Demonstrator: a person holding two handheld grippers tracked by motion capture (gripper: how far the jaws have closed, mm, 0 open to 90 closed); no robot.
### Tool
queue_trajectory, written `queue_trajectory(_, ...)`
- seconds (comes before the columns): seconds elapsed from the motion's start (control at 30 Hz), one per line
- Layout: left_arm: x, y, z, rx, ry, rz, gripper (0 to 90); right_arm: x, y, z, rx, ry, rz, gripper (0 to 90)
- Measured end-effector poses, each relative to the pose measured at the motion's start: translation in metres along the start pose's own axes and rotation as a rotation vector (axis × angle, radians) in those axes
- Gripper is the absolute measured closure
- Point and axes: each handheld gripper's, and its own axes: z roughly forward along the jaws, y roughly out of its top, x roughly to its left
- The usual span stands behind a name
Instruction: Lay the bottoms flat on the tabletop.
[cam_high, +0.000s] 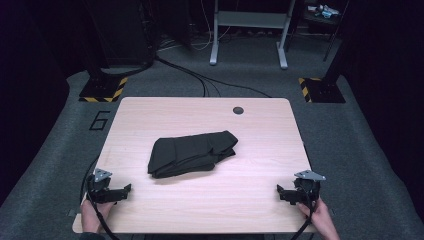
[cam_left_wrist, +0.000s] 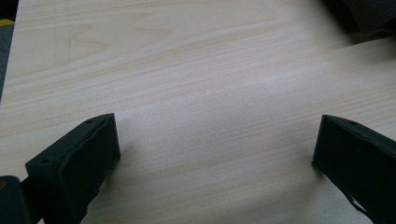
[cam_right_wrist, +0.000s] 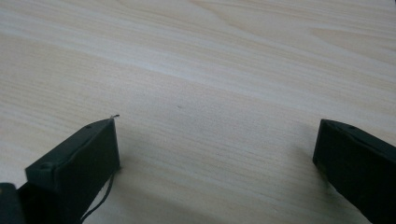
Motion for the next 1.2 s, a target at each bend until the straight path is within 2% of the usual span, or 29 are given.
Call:
queue_trajectory(0.1, 0.0, 0.0, 0.0, 0.003, -0.001, -0.001, 0.1, -0.005, -0.002, -0.002, 0.002, 0.026, -0.035, 0.0)
queue_trajectory(0.17, -0.001, 0.001, 0.001, 0.0, 0.004, -0.002, 0.1, -0.005, -0.002, -0.002, 0.003, 0.026, -0.035, 0.0)
queue_trajectory(0.3, -0.002, 0.001, 0.001, 0.001, 0.011, -0.011, 0.1, -0.004, 0.0, -0.001, 0.002, 0.004, -0.022, 0.0)
queue_trajectory(0.43, -0.001, 0.002, 0.0, 0.01, 0.011, -0.011, 0.1, -0.003, 0.0, -0.001, 0.0, -0.01, -0.042, 0.0)
queue_trajectory(0.53, 0.001, 0.004, 0.0, 0.008, -0.023, -0.026, 0.0, -0.002, 0.001, -0.001, 0.001, -0.009, -0.037, 0.0)
queue_trajectory(0.7, -0.003, 0.009, -0.002, -0.019, -0.042, -0.023, 0.2, -0.003, 0.001, 0.0, 0.007, 0.0, -0.032, 0.3)
queue_trajectory(0.73, -0.005, 0.014, -0.003, -0.016, -0.06, -0.018, 0.4, -0.003, 0.001, 0.0, 0.006, 0.003, -0.029, 0.4)
queue_trajectory(0.9, -0.011, 0.028, -0.003, -0.035, -0.08, 0.004, 0.9, -0.003, 0.001, 0.0, 0.012, 0.015, -0.016, 0.9)
queue_trajectory(1.0, -0.019, 0.044, -0.002, -0.042, -0.111, 0.035, 1.0, -0.003, 0.001, 0.0, 0.01, 0.016, -0.015, 1.0)
queue_trajectory(1.17, -0.03, 0.058, 0.001, -0.049, -0.139, 0.059, 1.0, -0.004, 0.001, 0.0, 0.007, 0.015, -0.018, 1.0)
queue_trajectory(1.2, -0.036, 0.066, 0.003, -0.059, -0.152, 0.077, 1.0, -0.004, 0.001, 0.0, 0.005, 0.014, -0.017, 1.2)
